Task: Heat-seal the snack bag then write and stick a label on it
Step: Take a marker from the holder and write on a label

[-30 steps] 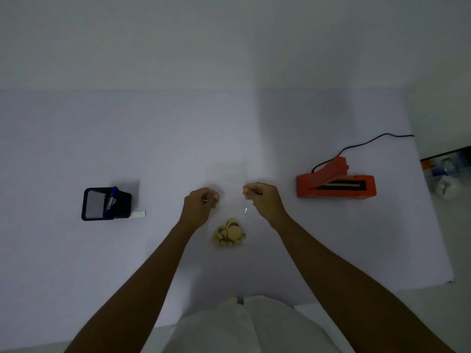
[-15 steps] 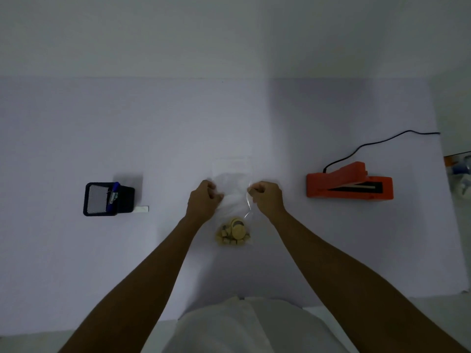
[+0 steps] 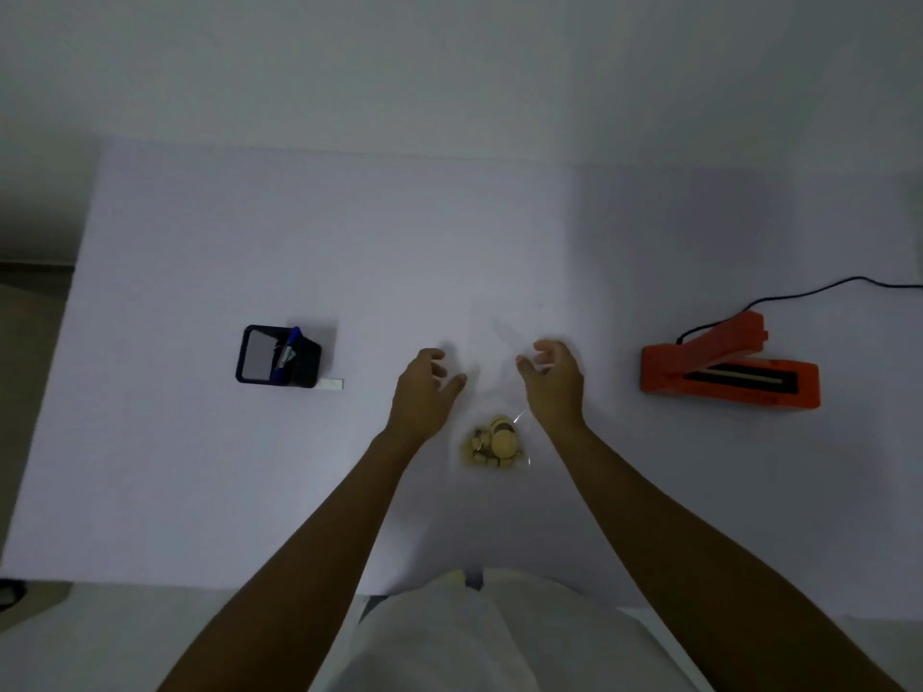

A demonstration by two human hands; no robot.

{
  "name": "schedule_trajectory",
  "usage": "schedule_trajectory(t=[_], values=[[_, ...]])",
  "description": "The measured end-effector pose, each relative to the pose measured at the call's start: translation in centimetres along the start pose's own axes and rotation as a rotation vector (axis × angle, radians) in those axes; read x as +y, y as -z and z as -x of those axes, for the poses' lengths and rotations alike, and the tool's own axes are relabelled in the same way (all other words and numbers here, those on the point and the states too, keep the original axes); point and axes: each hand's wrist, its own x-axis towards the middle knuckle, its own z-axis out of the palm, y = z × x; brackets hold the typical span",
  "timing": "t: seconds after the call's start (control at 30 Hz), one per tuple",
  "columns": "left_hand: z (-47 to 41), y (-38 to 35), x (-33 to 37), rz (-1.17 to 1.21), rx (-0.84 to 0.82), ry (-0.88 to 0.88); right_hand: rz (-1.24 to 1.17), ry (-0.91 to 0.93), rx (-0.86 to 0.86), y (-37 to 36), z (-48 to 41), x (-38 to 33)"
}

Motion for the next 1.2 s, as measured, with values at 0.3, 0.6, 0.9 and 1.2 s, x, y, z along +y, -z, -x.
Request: schedule_trajectory(t=[0.3, 0.6, 0.9, 1.2], values=[[3.4, 10.3, -2.4, 0.069, 0.21, -0.201, -0.132, 0.099, -0.243, -5.2, 6.5, -5.3], [-1.4, 19.4, -7.0, -0.269, 0.279, -0.273, -0.189, 0.091, -0.262, -12.2, 12.0, -8.3], [-3.2, 21.2, -8.5, -0.371, 0.137, -0.429, -0.203, 0.024, -0.27, -15.2, 15.3, -8.8], [2.5, 24.1, -3.9, 0.197, 0.301, -0.383, -0.4, -0.105, -0.368, -16.0, 17.5, -12.0]])
